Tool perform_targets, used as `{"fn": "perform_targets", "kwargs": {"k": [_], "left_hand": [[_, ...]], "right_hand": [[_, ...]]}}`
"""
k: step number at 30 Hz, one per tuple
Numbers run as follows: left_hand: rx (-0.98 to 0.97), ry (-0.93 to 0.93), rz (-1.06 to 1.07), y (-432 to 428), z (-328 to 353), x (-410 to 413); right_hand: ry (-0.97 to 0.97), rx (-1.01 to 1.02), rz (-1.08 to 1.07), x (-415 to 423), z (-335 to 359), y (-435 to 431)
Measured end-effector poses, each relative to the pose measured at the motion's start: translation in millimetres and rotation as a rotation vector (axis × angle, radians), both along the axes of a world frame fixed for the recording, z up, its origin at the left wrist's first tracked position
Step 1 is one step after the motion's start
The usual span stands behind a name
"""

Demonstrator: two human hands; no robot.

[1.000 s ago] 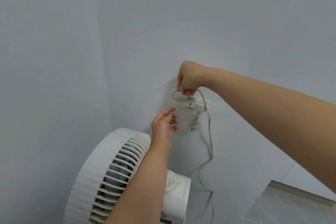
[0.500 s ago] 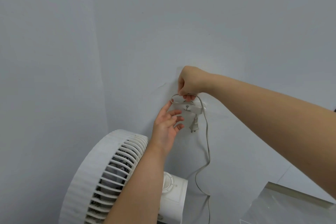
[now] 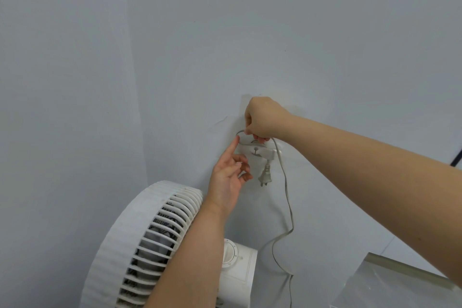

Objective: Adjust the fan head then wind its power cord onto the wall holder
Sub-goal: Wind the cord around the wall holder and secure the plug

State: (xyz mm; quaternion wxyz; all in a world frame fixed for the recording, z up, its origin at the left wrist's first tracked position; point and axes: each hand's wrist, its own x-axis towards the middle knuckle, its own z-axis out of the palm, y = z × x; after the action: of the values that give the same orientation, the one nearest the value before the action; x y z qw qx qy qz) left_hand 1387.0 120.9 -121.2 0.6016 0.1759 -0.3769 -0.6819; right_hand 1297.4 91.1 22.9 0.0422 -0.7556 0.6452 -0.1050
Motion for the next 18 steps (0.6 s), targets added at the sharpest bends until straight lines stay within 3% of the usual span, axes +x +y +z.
{"fn": "perform_targets", "kwargs": {"k": [9,18], "left_hand": [[-0.011,-0.508,0.291,-8.3,-2.7,-11.2],[-0.012,-0.636,0.352,-11.6,-9.2,-15.8]], "right_hand": [[-0.167,0.125,-0.011,3.8,7.2,9.1],[-0.333,0.324,-0.075,-8.7,3.2,21.3]]}}
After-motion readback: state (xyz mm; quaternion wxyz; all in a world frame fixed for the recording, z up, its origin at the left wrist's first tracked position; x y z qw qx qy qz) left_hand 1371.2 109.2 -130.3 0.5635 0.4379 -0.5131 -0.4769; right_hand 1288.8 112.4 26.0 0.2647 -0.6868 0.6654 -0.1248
